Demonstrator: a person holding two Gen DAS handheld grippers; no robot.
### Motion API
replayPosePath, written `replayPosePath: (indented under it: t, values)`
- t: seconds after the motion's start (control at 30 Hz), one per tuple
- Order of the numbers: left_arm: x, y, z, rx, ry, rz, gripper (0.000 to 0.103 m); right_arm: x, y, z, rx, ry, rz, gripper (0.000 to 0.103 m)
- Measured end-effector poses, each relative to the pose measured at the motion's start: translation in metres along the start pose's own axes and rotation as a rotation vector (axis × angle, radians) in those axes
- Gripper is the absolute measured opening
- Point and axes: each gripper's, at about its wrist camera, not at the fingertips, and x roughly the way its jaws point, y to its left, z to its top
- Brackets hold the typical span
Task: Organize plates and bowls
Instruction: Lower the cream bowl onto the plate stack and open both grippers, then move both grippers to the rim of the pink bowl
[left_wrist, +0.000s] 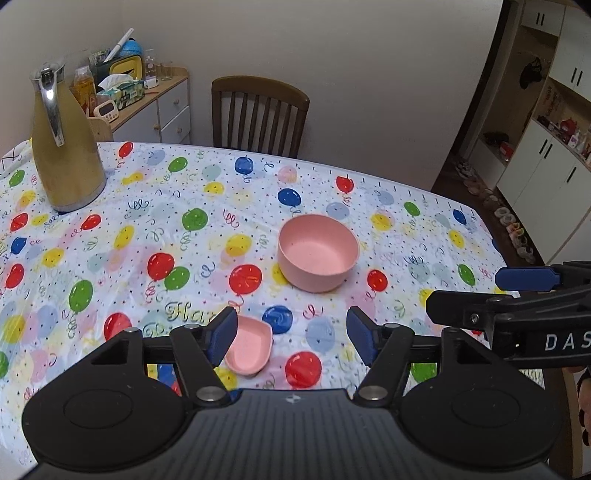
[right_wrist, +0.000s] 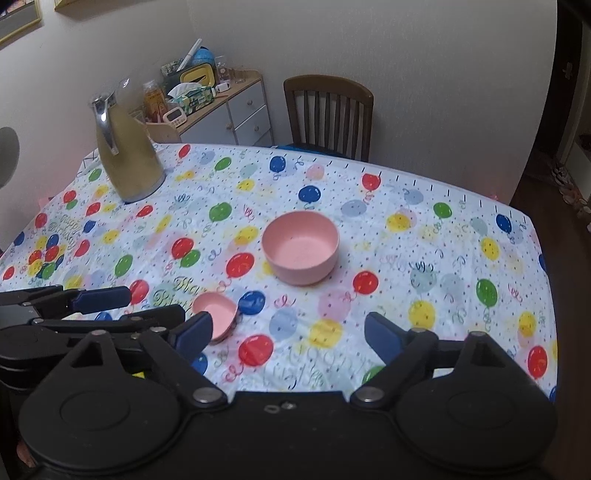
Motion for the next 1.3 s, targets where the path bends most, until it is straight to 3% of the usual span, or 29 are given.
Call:
replayPosePath:
  t: [0.17,0.27,0.7,1.1,1.3]
  values:
    - [0.025,-0.002,0.019,-0.010,-0.019,0.038,0.080,0.024,-0.017,0.021,0.000,-0.011,0.006,0.098]
    - [0.044,0.001,0.031,-0.030,-0.008,0.065,0.080,0.041,-0.027,0.032,0.005,-0.017,0.001,0.102]
    - [0.120,0.008,0.071,-0.067,0.031,0.129,0.080,0.119,-0.064,0.060,0.034,0.041,-0.008,0.098]
    - [0.183,0.011,0.076,-0.095,0.126,0.119,0.080,0.173,-0.073,0.061,0.058,0.125,-0.010,0.073]
    - [0.203,0.011,0.072,-0.095,0.157,0.125,0.080,0.193,-0.072,0.059,0.071,0.155,-0.018,0.065]
